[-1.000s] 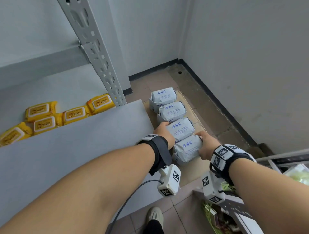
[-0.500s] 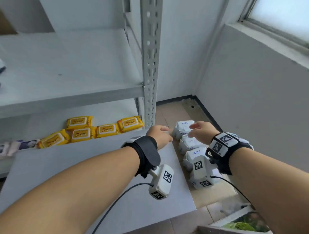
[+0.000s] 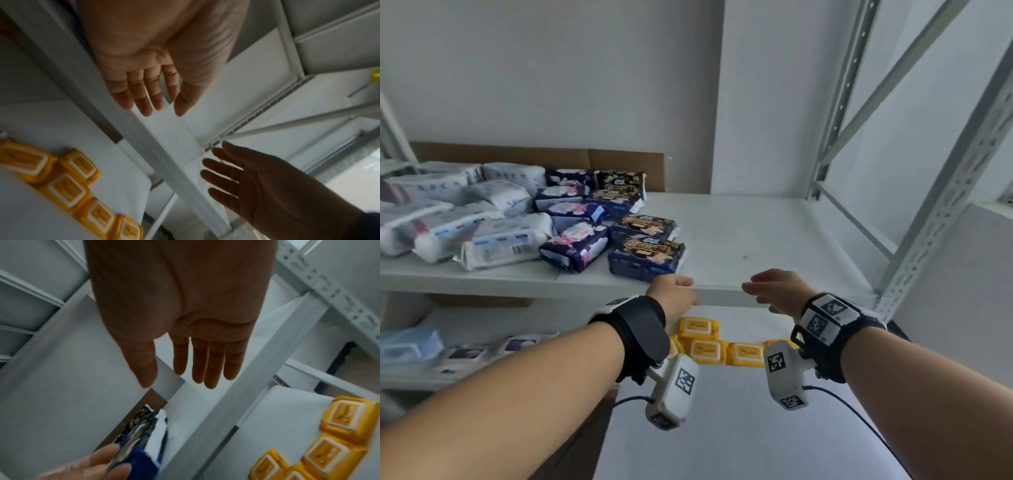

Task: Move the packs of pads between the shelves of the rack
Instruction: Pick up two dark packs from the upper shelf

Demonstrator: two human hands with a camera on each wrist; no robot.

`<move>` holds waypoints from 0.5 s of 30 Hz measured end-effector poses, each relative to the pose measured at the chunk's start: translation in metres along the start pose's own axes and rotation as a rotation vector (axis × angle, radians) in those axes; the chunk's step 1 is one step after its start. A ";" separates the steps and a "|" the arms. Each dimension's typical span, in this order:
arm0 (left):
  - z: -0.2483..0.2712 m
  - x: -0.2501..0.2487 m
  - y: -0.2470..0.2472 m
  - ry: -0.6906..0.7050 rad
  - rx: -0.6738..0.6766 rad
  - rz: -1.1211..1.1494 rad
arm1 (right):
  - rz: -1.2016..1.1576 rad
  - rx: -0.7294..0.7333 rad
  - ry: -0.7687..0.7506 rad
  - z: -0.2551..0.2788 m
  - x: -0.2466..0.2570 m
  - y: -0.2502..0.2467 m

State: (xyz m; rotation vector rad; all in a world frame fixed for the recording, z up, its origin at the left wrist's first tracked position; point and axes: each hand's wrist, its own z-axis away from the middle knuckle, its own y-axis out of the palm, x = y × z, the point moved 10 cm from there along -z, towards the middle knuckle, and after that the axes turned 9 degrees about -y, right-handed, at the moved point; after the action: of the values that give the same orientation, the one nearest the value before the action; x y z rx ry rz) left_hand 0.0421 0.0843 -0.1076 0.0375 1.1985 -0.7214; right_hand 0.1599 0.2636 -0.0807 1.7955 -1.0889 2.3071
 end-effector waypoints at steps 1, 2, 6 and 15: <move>-0.004 0.002 -0.028 -0.006 -0.010 -0.001 | 0.004 -0.002 0.002 -0.002 0.015 0.014; -0.007 0.004 -0.055 -0.010 -0.025 -0.011 | 0.007 -0.006 0.009 -0.004 0.027 0.027; -0.026 0.012 -0.135 -0.063 -0.095 -0.015 | 0.065 0.010 0.033 -0.011 0.064 0.069; -0.064 0.004 -0.181 -0.141 -0.162 0.049 | 0.131 0.039 0.103 -0.046 0.081 0.095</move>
State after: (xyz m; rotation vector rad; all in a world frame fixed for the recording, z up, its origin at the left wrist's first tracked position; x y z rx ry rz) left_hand -0.1061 -0.0341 -0.0749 -0.1167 1.1137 -0.5724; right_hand 0.0542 0.1853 -0.0636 1.6429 -1.1878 2.4799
